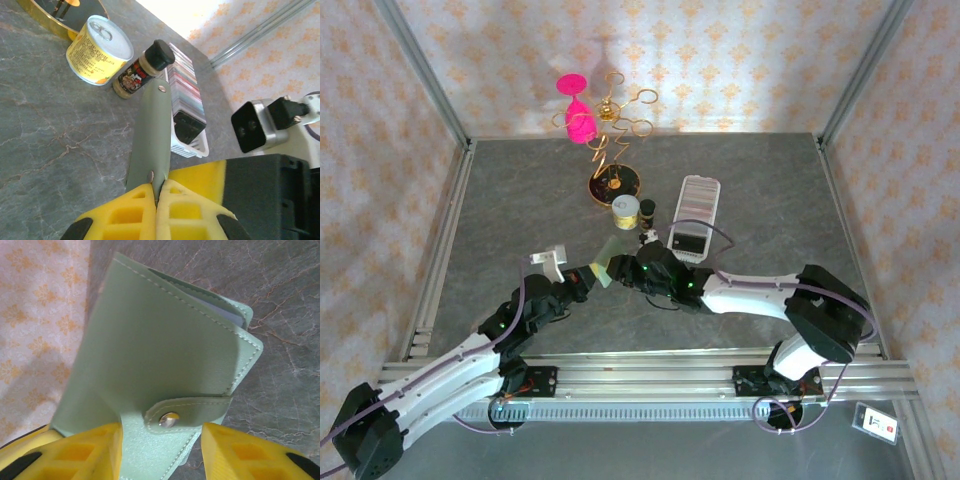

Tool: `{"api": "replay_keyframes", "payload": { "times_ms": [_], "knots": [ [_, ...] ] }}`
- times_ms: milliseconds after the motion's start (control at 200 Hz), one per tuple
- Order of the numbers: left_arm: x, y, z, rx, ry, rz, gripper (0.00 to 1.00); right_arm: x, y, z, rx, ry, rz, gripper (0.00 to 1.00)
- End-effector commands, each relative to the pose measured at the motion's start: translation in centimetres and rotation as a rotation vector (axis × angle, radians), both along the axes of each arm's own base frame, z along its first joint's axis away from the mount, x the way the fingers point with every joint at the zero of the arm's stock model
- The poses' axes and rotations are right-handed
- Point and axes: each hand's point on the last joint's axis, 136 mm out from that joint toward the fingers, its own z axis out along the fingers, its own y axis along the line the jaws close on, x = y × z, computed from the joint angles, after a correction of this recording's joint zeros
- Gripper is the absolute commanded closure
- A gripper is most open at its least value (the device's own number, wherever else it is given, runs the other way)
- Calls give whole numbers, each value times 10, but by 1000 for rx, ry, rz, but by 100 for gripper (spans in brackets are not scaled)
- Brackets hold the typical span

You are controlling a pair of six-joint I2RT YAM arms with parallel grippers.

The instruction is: Put the credit cards into the card holder

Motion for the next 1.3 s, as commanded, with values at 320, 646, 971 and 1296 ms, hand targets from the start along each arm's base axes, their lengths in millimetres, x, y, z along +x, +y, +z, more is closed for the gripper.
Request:
{"api": "replay_keyframes", "payload": {
  "times_ms": [320, 646, 971, 1296],
  "knots": [
    [-2, -7, 15, -52, -36, -29, 100, 16, -4, -11, -58, 8, -102, 62],
    [-1, -11, 15, -47, -28, -42, 100, 22, -8, -24, -126, 7, -134, 81],
    [-1, -15, 15, -45, -18, -60, 100, 27, -8, -28, -154, 0, -145, 100],
    [3, -2, 0, -19, 21, 19, 100, 17, -47, -34, -140, -24, -229, 100]
  ]
}}
